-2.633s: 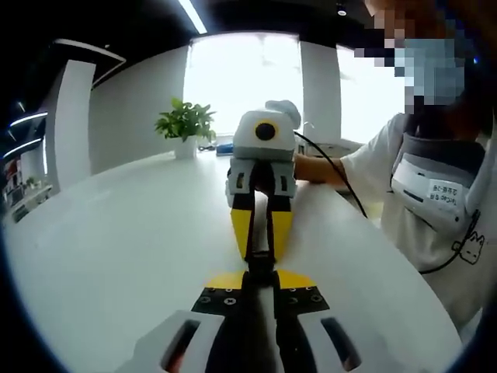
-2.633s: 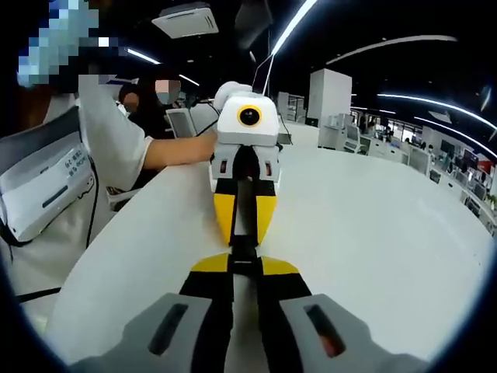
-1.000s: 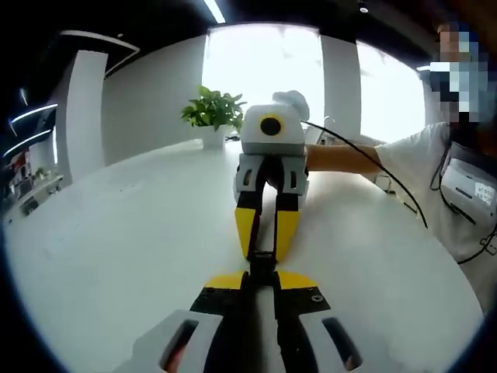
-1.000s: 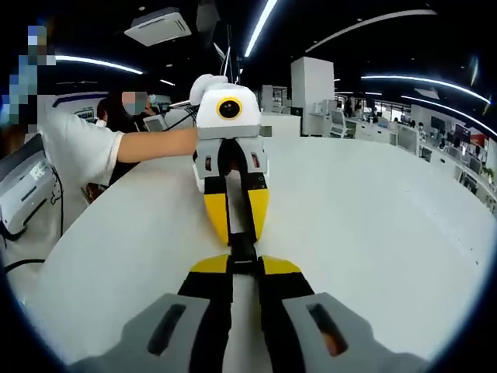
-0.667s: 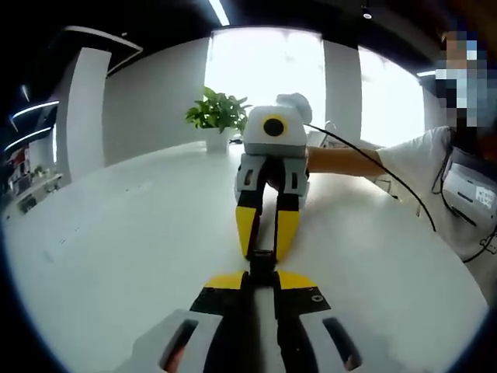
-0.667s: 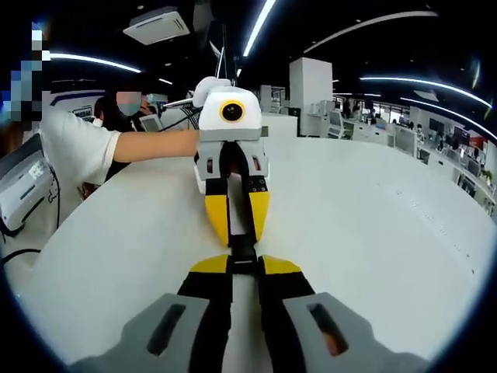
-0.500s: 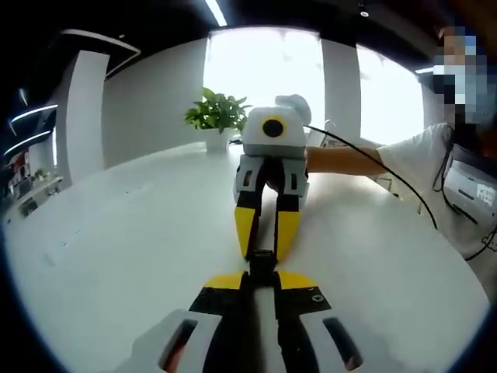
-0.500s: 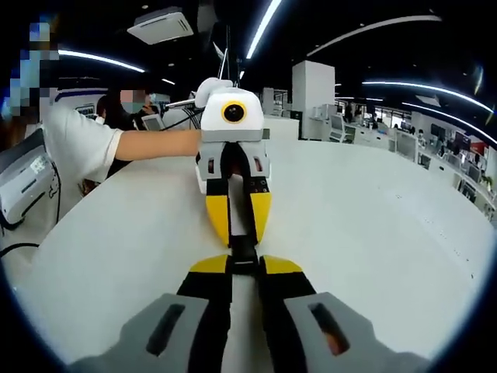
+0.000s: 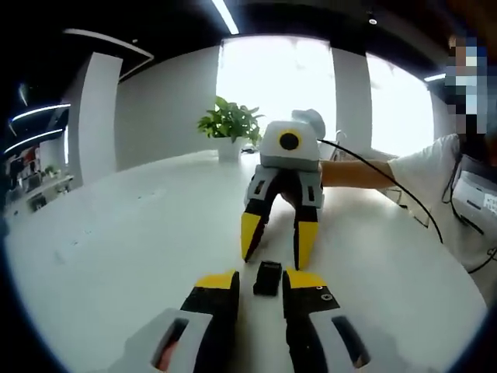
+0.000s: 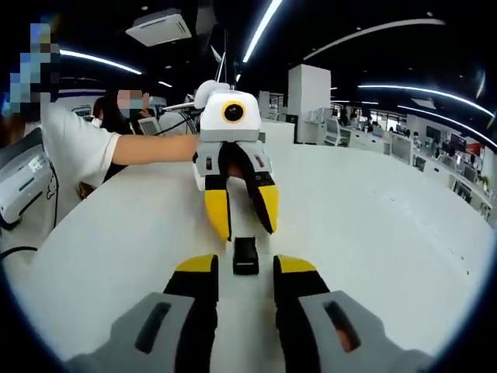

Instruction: Snap the two parts of the plastic buckle together until the buckle closes and remains connected.

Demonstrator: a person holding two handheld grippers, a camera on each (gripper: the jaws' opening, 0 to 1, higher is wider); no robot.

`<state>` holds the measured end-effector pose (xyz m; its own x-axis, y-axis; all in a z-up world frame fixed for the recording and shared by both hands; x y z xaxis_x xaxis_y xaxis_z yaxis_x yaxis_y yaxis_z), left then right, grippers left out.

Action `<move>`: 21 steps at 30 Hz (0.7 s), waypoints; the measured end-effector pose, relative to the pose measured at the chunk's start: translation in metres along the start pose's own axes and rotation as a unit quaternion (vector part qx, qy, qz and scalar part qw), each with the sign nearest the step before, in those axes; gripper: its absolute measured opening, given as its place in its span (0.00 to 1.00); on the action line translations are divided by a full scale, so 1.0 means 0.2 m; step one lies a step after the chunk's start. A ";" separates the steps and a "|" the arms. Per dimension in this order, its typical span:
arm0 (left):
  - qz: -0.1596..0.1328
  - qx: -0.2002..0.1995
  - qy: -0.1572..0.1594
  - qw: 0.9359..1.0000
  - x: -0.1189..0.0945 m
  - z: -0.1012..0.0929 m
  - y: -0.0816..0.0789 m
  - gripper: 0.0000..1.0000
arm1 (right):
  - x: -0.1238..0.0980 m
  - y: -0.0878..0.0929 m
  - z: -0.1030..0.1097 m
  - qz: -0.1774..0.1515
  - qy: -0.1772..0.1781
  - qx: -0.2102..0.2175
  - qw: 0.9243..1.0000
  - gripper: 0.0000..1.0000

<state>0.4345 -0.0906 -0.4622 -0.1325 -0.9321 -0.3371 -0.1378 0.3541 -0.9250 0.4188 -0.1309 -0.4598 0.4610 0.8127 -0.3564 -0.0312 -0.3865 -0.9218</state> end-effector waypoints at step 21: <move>-0.096 -0.060 -0.194 0.975 -0.25 -0.19 -0.24 0.51 | -0.18 -0.27 0.11 -0.055 0.114 0.075 0.989 0.87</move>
<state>0.4104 -0.0591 -0.3940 0.2844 -0.9324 -0.2232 -0.2405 0.1559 -0.9580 0.3845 -0.1298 -0.4009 0.6571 0.7198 -0.2240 -0.0931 -0.2174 -0.9716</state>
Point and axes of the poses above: the point that each gripper's makers call its tool centre point, and the gripper's own axes: x roughly forward along the fingers, z roughly to its left, y roughly out of its underside, the point moved 1 cm from there along -x, roughly backward along the fingers, and after that the axes turned 15 degrees about y, right-handed, at the moved point
